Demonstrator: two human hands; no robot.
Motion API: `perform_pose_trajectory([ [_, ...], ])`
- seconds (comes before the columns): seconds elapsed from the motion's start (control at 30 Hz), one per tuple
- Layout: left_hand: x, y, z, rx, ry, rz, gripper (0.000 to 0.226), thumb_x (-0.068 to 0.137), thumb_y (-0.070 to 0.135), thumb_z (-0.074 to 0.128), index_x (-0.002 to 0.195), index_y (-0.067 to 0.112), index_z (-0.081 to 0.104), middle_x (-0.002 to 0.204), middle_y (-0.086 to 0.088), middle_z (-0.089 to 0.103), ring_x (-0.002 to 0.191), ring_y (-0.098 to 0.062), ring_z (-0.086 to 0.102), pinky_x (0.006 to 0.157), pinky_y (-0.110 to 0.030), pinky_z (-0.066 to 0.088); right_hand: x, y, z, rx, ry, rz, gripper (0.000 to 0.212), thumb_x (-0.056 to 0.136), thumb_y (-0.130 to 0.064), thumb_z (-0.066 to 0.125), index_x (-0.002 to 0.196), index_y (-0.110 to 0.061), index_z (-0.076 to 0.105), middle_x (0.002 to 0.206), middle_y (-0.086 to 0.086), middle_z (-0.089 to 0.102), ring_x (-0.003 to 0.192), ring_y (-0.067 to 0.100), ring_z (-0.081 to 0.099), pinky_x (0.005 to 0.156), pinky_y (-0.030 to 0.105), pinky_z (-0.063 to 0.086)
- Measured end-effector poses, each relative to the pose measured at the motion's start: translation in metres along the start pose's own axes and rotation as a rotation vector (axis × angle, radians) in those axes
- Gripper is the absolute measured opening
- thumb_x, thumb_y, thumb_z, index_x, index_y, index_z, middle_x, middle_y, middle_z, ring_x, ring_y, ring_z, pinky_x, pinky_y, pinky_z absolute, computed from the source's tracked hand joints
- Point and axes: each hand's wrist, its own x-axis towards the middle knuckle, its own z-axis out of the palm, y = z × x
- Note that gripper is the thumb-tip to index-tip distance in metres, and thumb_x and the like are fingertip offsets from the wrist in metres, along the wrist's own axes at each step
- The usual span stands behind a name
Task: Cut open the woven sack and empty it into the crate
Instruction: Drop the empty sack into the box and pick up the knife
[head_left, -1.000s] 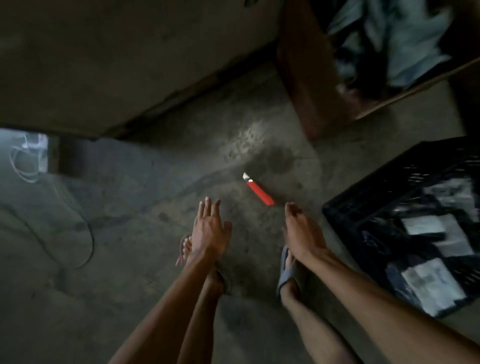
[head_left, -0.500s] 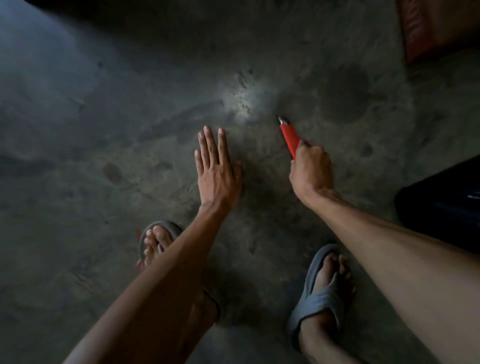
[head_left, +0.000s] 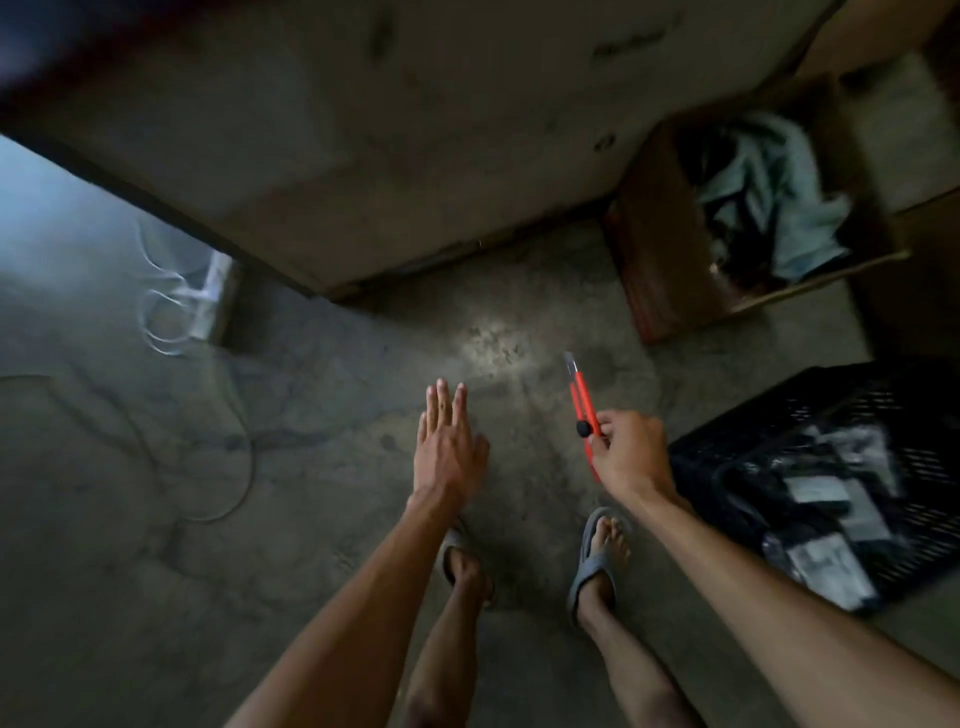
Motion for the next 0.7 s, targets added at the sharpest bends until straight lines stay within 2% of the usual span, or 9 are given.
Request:
perform_pose_trajectory([
  [0.1, -0.074, 0.033, -0.116, -0.066, 0.063, 0.006, 0.079, 0.097, 0.029, 0.051, 0.159, 0.013, 0.006, 0.168, -0.013, -0.005, 0.155, -0.027, -0.008, 0.127, -0.039, 0.009, -0.062, -0.068, -0.091, 0.119, 0.049, -0.062, 0.015, 0.082, -0.009, 0.073, 0.095, -0.015, 0.078, 0.085, 0.006, 0.08, 0.076, 0.019, 0.076, 0.075, 0.039, 0.062],
  [0.23, -0.143, 0.055, -0.247, -0.099, 0.278, 0.098, 0.079, 0.092, 0.024, 0.057, 0.158, 0.011, 0.015, 0.168, -0.013, 0.001, 0.155, -0.027, -0.002, 0.126, -0.039, 0.013, -0.118, -0.156, -0.183, 0.252, 0.169, -0.162, 0.021, 0.081, -0.004, 0.073, 0.099, -0.014, 0.074, 0.084, 0.008, 0.079, 0.068, 0.015, 0.074, 0.072, 0.035, 0.062],
  [0.33, -0.167, 0.062, -0.318, -0.121, 0.443, 0.149, 0.078, 0.089, 0.018, 0.058, 0.157, 0.009, 0.021, 0.168, -0.015, 0.005, 0.155, -0.028, 0.0, 0.125, -0.041, 0.016, -0.131, -0.216, -0.228, 0.295, 0.245, -0.214, 0.036, 0.082, -0.004, 0.071, 0.116, -0.014, 0.068, 0.092, 0.011, 0.078, 0.077, 0.022, 0.074, 0.08, 0.037, 0.059],
  [0.4, -0.168, 0.065, -0.357, -0.133, 0.522, 0.159, 0.077, 0.089, 0.018, 0.059, 0.156, 0.008, 0.022, 0.167, -0.015, 0.006, 0.155, -0.028, 0.0, 0.125, -0.041, 0.016, -0.125, -0.253, -0.247, 0.328, 0.247, -0.225, 0.035, 0.086, -0.004, 0.065, 0.12, -0.013, 0.065, 0.097, 0.015, 0.077, 0.091, 0.031, 0.072, 0.086, 0.044, 0.055],
  [0.5, -0.149, 0.065, -0.403, -0.132, 0.589, 0.149, 0.079, 0.089, 0.019, 0.059, 0.157, 0.008, 0.02, 0.167, -0.016, 0.004, 0.155, -0.028, -0.001, 0.126, -0.041, 0.014, -0.098, -0.305, -0.264, 0.368, 0.225, -0.229, 0.033, 0.093, 0.001, 0.051, 0.122, -0.01, 0.062, 0.112, 0.018, 0.072, 0.105, 0.036, 0.066, 0.089, 0.039, 0.05],
  [0.57, -0.124, 0.062, -0.425, -0.139, 0.62, 0.131, 0.079, 0.09, 0.02, 0.059, 0.157, 0.009, 0.018, 0.167, -0.015, 0.003, 0.155, -0.028, -0.002, 0.126, -0.04, 0.013, -0.073, -0.337, -0.269, 0.404, 0.232, -0.248, 0.032, 0.095, 0.002, 0.045, 0.123, -0.007, 0.06, 0.117, 0.018, 0.068, 0.107, 0.036, 0.063, 0.086, 0.038, 0.047],
  [0.63, -0.092, 0.058, -0.443, -0.144, 0.633, 0.106, 0.079, 0.092, 0.022, 0.058, 0.158, 0.011, 0.017, 0.168, -0.014, 0.003, 0.155, -0.027, -0.003, 0.126, -0.04, 0.013, -0.045, -0.368, -0.27, 0.421, 0.246, -0.287, 0.026, 0.097, -0.006, 0.049, 0.121, -0.005, 0.059, 0.113, 0.014, 0.067, 0.105, 0.035, 0.063, 0.081, 0.035, 0.045],
  [0.7, -0.054, 0.055, -0.455, -0.13, 0.629, 0.083, 0.077, 0.094, 0.024, 0.055, 0.158, 0.011, 0.015, 0.168, -0.014, 0.003, 0.155, -0.026, -0.003, 0.126, -0.04, 0.011, -0.013, -0.396, -0.268, 0.409, 0.272, -0.331, 0.029, 0.094, -0.017, 0.061, 0.119, -0.002, 0.058, 0.111, 0.014, 0.066, 0.103, 0.033, 0.063, 0.084, 0.039, 0.048],
])
